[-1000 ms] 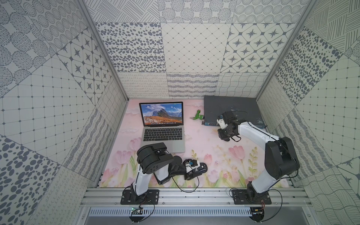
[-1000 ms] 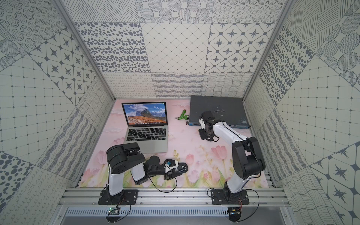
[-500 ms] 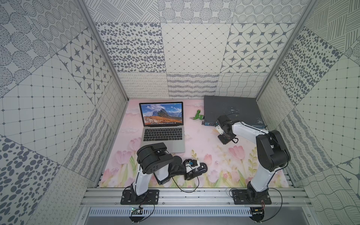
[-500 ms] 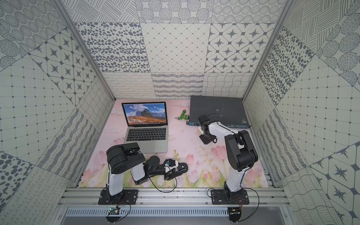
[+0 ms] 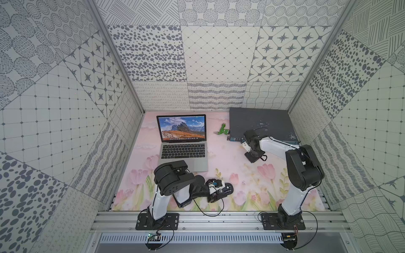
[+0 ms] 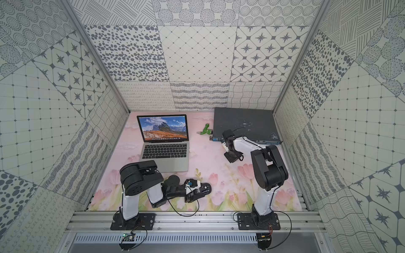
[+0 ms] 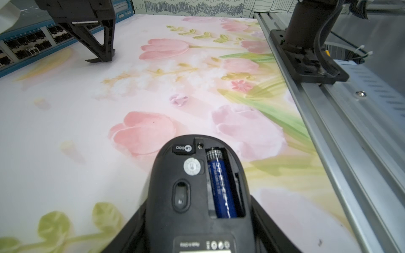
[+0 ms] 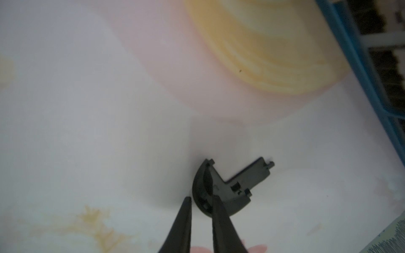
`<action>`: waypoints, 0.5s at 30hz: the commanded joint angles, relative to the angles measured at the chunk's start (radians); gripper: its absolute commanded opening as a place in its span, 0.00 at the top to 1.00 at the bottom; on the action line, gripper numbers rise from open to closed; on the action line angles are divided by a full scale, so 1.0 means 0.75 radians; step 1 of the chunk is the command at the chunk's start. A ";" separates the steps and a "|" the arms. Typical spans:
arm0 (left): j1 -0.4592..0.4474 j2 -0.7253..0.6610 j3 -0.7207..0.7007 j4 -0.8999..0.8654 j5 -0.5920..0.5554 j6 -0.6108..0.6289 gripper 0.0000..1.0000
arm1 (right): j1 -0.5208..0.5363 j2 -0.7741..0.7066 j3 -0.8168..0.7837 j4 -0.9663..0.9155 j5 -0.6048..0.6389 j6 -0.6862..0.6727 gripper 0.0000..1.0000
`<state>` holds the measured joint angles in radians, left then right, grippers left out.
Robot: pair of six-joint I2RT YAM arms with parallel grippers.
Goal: Remove the wireless mouse receiver from the laptop
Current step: Close the lid on the mouse.
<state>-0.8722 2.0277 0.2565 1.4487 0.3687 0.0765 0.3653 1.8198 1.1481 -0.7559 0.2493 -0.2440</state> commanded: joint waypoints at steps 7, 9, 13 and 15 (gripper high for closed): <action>0.003 0.023 0.000 -0.175 -0.031 -0.018 0.46 | 0.004 0.044 0.037 0.023 0.021 -0.002 0.80; 0.003 0.023 0.001 -0.175 -0.031 -0.018 0.46 | 0.003 0.047 0.039 0.023 0.023 0.000 0.80; 0.002 0.023 0.000 -0.175 -0.029 -0.018 0.45 | 0.001 0.046 0.038 0.023 0.015 0.005 0.88; 0.003 0.023 0.001 -0.174 -0.029 -0.018 0.46 | 0.002 0.047 0.038 0.023 0.013 0.014 0.91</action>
<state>-0.8722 2.0277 0.2565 1.4483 0.3683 0.0765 0.3649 1.8378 1.1595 -0.7506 0.2592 -0.2443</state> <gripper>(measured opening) 0.636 0.107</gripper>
